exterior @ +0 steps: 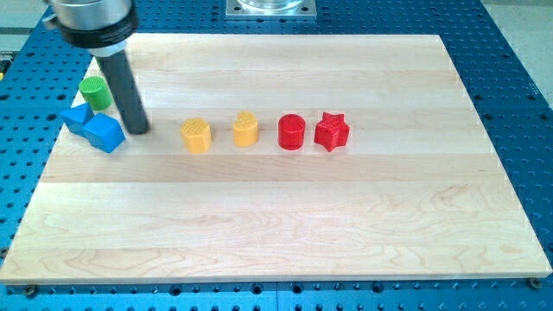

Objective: Slightly push the red circle upwards

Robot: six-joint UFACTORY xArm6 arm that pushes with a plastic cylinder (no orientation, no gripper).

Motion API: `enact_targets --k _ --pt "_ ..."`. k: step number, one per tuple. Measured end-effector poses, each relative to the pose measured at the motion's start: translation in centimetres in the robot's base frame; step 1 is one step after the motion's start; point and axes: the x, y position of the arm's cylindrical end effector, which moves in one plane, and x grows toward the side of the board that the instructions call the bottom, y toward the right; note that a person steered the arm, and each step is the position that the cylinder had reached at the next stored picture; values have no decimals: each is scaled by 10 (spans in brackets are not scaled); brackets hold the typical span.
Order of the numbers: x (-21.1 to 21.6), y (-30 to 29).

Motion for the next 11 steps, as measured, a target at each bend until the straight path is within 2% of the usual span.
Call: enact_targets --k 1,3,4,5,6,7,8,9,10,11 --pt "46 -28" --pt "140 5" --pt "153 55" --pt "148 147" --pt "131 199" --pt "96 228" --pt "102 221" --pt "78 221" --pt "48 244" --pt "46 247"
